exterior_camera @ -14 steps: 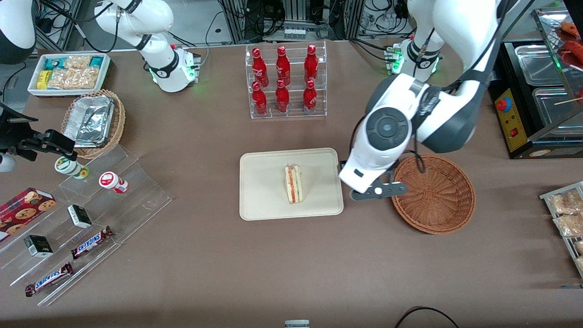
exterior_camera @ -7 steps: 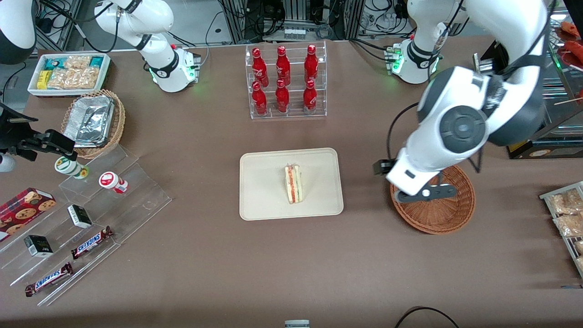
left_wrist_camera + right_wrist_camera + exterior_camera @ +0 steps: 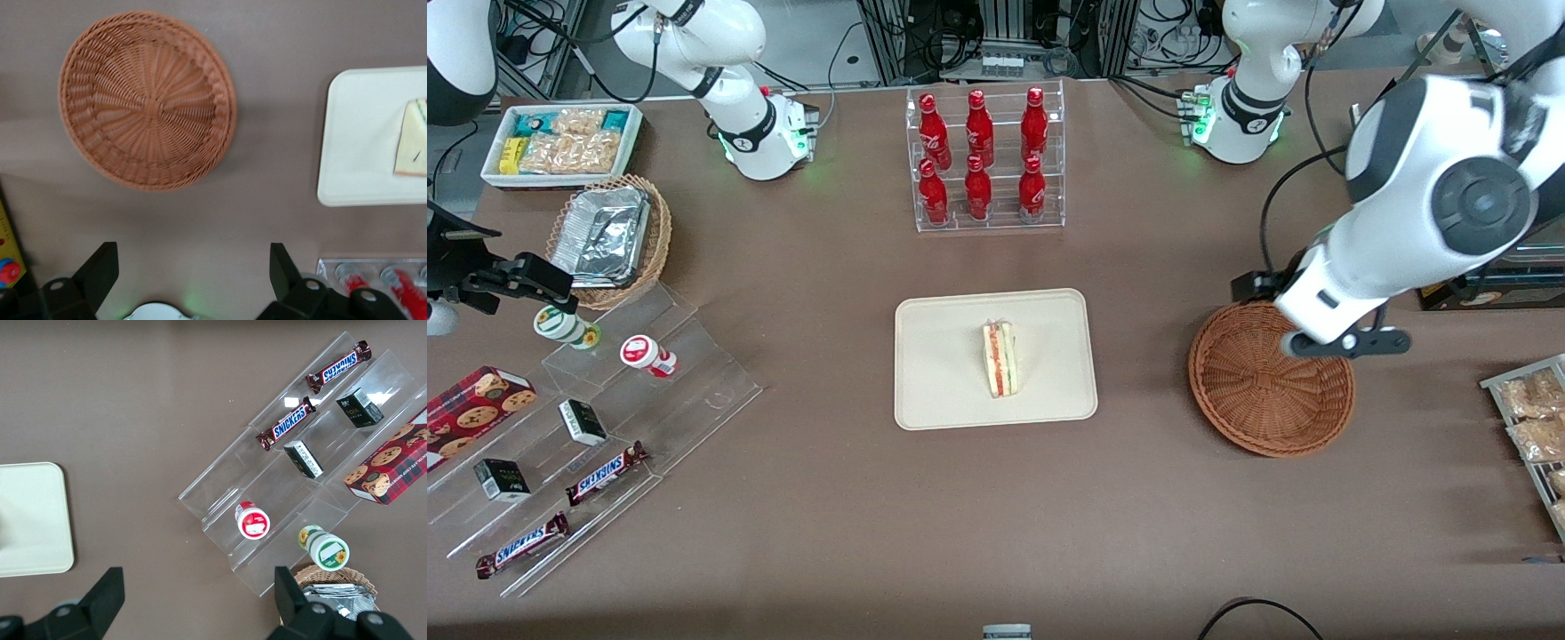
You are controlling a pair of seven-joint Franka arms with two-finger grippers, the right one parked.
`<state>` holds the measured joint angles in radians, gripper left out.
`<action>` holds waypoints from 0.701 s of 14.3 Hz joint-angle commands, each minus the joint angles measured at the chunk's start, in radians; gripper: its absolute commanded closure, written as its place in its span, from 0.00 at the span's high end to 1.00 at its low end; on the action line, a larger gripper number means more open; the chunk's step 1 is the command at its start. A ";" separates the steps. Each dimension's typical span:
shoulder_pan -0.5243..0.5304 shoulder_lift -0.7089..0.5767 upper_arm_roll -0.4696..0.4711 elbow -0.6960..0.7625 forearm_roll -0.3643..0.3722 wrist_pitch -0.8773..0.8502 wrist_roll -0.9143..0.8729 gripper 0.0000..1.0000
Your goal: Place sandwich from basket to tray
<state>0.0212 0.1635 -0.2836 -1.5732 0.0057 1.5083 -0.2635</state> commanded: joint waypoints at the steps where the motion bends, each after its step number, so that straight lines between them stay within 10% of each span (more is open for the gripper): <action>1: 0.005 -0.136 0.049 -0.114 -0.039 -0.020 0.082 1.00; 10: 0.009 -0.210 0.146 -0.039 -0.047 -0.246 0.236 1.00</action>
<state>0.0215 -0.0341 -0.1355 -1.6325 -0.0232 1.2988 -0.0455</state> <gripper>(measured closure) 0.000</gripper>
